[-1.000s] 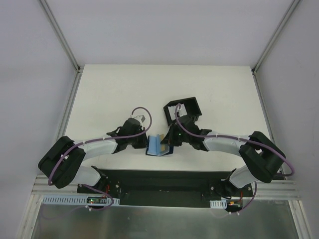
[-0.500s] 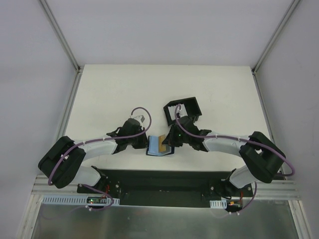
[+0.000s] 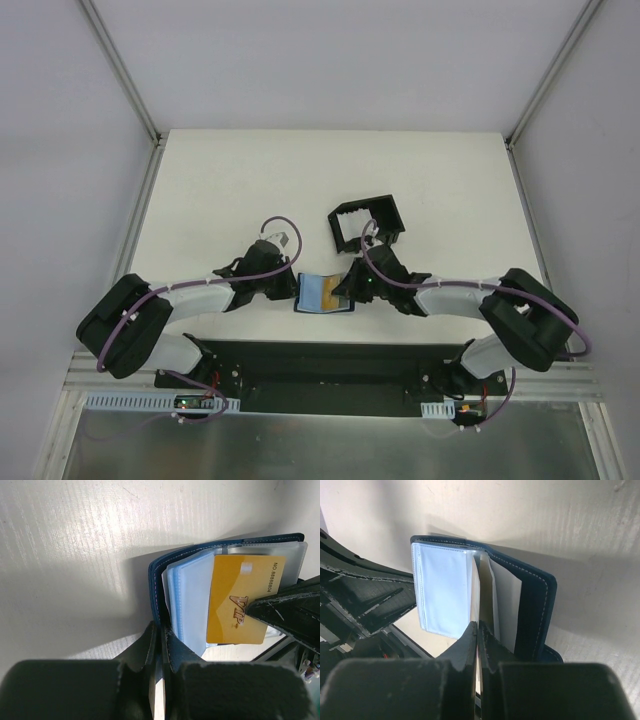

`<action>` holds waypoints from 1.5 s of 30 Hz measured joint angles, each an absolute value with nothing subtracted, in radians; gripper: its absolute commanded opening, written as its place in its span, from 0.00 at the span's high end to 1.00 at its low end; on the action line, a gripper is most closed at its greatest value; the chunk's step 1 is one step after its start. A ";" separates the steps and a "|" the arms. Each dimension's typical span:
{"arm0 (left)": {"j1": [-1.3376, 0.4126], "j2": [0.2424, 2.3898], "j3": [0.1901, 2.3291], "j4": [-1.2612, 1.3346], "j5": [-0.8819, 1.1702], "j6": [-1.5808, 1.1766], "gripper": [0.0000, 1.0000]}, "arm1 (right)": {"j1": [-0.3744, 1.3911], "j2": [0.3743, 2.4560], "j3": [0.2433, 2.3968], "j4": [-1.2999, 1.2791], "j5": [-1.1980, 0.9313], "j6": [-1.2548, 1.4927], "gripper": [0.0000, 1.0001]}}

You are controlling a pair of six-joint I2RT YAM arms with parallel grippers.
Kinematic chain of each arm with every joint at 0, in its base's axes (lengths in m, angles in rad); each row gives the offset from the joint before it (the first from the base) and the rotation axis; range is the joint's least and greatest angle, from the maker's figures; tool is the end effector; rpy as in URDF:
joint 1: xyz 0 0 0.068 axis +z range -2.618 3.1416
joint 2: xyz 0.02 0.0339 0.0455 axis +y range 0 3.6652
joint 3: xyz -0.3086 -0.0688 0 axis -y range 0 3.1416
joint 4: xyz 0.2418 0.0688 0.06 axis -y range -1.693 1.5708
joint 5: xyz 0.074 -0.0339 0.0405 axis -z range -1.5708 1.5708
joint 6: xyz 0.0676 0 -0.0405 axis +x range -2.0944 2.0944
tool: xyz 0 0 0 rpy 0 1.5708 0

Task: Put the credit cards into the card holder
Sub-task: Turn over the card holder at the center of the board, then insert the credit card into the card holder.

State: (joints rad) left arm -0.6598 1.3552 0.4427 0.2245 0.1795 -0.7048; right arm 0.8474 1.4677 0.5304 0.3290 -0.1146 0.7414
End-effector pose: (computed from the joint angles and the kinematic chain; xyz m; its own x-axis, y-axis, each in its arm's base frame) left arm 0.1964 -0.1676 0.1712 -0.8435 -0.1524 -0.5150 0.2174 0.7800 -0.5869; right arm 0.1899 0.2267 0.1804 -0.8238 0.0807 -0.5611 -0.3395 0.7224 0.6024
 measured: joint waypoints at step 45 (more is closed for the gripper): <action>-0.659 1.360 0.437 0.233 0.155 -0.703 1.00 | 0.818 1.598 0.516 0.525 -0.245 0.792 1.00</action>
